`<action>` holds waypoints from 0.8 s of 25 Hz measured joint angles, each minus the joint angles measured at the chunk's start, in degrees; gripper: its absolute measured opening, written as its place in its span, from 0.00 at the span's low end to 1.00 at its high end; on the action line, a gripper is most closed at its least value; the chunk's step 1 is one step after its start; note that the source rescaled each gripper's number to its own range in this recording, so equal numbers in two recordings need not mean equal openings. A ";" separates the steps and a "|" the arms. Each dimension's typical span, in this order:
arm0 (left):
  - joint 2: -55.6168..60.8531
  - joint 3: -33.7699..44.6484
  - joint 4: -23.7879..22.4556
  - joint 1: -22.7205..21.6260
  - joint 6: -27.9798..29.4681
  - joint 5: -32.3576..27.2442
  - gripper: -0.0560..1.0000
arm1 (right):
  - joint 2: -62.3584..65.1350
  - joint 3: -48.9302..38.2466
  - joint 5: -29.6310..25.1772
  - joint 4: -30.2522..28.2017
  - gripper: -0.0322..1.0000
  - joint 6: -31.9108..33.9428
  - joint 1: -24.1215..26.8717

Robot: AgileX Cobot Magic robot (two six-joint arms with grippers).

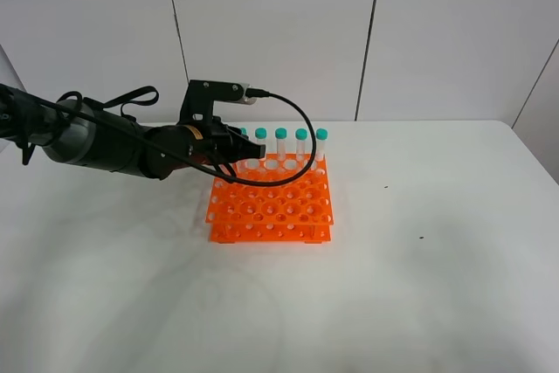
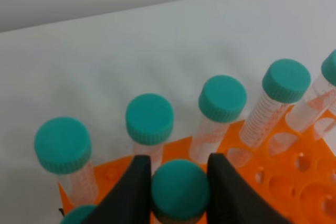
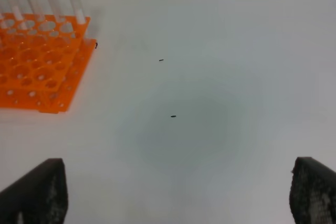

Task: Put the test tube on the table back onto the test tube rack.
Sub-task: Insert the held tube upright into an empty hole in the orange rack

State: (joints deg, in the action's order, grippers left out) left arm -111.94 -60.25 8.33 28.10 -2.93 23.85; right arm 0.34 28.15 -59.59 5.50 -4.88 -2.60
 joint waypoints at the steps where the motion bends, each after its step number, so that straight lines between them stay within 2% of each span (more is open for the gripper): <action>1: 0.00 0.00 0.00 0.00 0.00 0.19 0.05 | 0.00 0.00 0.00 0.00 0.92 0.00 0.00; 20: -2.57 0.00 -0.11 0.00 0.05 2.47 0.05 | 0.00 0.00 0.00 0.00 0.92 0.00 0.00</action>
State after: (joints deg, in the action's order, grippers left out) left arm -114.51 -60.25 8.22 28.10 -2.87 26.31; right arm 0.34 28.15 -59.59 5.50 -4.88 -2.60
